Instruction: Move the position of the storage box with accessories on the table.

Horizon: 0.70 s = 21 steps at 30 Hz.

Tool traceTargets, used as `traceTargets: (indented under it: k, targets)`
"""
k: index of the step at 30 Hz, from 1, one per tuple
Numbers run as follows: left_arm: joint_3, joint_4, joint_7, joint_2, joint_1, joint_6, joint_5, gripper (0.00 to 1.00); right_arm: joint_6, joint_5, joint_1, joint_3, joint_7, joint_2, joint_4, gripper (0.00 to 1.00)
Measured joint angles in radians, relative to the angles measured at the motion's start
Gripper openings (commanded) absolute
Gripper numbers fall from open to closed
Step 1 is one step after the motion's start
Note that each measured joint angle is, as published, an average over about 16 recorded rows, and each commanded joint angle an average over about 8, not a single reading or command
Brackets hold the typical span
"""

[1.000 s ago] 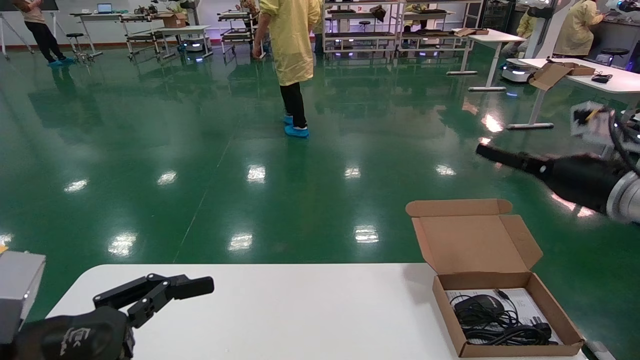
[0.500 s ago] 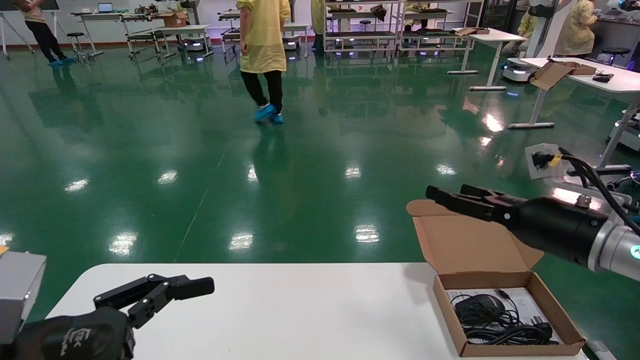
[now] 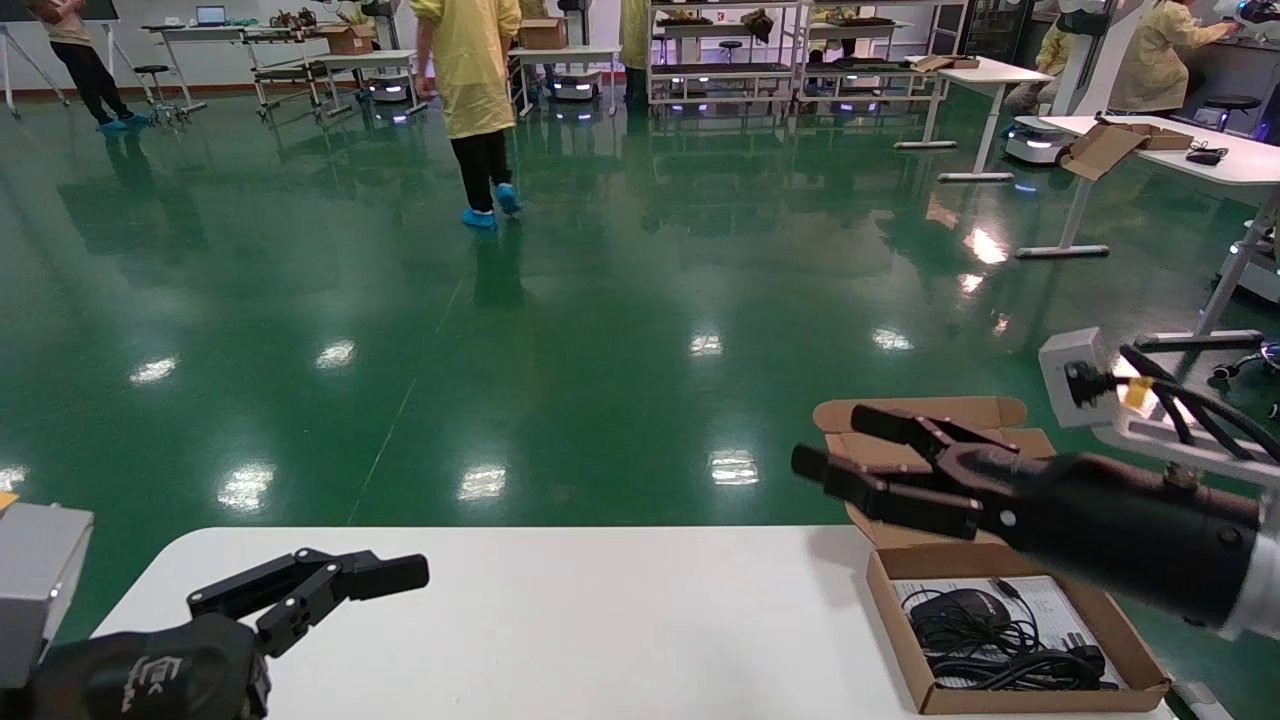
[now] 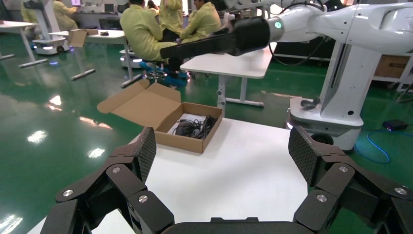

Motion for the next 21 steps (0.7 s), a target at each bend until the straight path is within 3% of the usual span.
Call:
traceTargets:
  k: [21]
  targets:
    - [0.000, 0.000, 0.000, 0.000, 0.000, 0.000, 0.000, 1.00, -0.291, 0.008, -0.258, 0.270, -0.090, 0.126, 0.393, 1.00]
